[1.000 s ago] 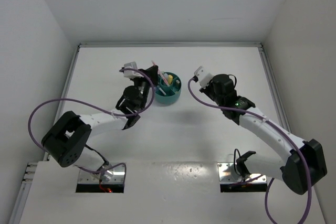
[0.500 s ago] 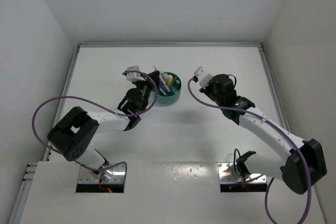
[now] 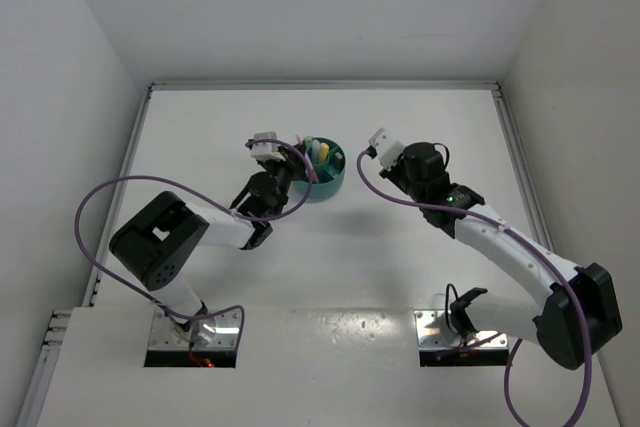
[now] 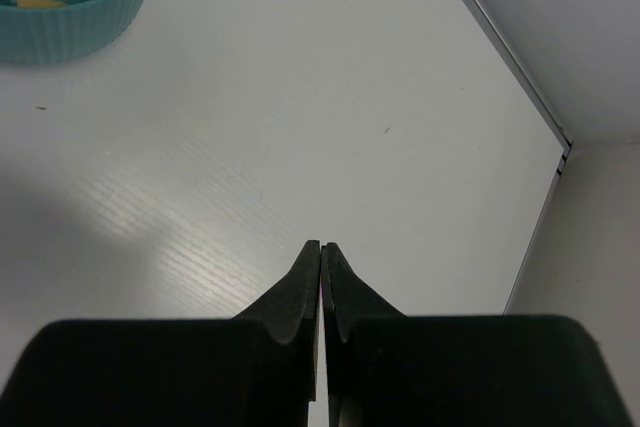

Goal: Sort the stationery into containers
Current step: Place the pen in the storage box.

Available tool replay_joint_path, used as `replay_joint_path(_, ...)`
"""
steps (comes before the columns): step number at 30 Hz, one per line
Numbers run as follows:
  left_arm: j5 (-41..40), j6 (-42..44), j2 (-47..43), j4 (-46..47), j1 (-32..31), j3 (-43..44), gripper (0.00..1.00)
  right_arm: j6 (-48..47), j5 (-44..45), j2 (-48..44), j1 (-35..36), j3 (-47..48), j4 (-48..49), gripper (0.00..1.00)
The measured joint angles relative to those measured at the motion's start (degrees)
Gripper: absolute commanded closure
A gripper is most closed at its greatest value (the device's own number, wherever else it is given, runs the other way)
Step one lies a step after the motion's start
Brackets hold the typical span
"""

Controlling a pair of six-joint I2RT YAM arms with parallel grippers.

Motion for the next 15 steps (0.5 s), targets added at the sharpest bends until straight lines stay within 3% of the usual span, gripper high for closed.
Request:
replay_joint_path(4,0.5,1.22,0.0,-0.33,-0.02,0.0,0.75,0.0,0.0,0.0,0.0,0.0,0.0,0.99)
replay_joint_path(5,0.63,1.29,0.0,-0.72,-0.02,0.0,0.61,0.0,0.0,0.0,0.0,0.0,0.0,0.98)
replay_joint_path(7,0.79,1.66,0.0,-1.62,-0.02,0.0,0.58,0.0,0.0,0.02,0.0,0.0,0.0,0.98)
replay_joint_path(11,1.42,1.79,0.0,-2.62,-0.02,0.02,0.4,-0.02,0.0,0.02,0.0,-0.02,0.0,0.98)
replay_joint_path(15,2.03,1.99,-0.07,-3.26,-0.04,0.02,0.33,0.0,0.0,0.02,0.0,-0.02,0.0,0.94)
